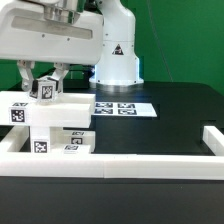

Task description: Assemble chair

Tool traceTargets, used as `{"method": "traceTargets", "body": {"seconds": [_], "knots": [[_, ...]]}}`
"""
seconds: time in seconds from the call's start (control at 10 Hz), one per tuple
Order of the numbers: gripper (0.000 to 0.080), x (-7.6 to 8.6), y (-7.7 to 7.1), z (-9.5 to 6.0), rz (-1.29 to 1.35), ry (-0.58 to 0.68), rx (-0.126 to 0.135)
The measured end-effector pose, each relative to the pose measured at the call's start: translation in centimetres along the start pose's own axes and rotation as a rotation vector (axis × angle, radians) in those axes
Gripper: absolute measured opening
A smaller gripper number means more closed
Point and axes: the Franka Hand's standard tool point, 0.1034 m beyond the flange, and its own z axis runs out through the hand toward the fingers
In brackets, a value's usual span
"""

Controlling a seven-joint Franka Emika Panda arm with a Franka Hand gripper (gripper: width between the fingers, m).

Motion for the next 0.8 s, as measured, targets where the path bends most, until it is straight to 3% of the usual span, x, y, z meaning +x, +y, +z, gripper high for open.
{"method": "traceTargets", "body": {"seconds": [0.8], "knots": [[0.0288, 0.02, -0.19, -0.01, 0.645, -0.012, 0.01]]}}
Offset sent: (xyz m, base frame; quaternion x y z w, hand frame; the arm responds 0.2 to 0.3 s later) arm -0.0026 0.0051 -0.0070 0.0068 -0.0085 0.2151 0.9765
